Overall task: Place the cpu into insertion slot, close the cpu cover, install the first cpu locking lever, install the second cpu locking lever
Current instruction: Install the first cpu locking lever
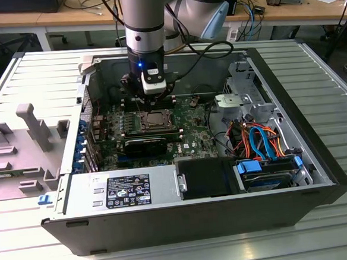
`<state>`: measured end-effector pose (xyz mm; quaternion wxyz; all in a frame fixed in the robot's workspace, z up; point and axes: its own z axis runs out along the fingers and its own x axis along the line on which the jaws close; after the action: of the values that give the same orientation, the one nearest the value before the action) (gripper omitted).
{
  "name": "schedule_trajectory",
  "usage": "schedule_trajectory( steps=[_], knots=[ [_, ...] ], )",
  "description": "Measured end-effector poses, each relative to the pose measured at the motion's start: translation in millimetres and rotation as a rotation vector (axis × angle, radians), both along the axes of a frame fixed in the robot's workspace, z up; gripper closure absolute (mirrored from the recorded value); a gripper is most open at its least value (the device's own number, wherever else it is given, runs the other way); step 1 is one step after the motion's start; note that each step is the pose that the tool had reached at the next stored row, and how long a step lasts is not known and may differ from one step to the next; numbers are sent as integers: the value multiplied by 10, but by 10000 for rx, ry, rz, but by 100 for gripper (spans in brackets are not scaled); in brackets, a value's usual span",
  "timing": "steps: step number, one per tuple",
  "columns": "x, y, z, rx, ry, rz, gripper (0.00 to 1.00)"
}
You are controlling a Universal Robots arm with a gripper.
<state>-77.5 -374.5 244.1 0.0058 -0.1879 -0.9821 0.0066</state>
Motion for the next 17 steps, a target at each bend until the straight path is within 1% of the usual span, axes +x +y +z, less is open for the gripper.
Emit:
schedule_trajectory(
  steps=[17],
  knots=[
    [0, 0, 0, 0, 0, 439, 89]
  ],
)
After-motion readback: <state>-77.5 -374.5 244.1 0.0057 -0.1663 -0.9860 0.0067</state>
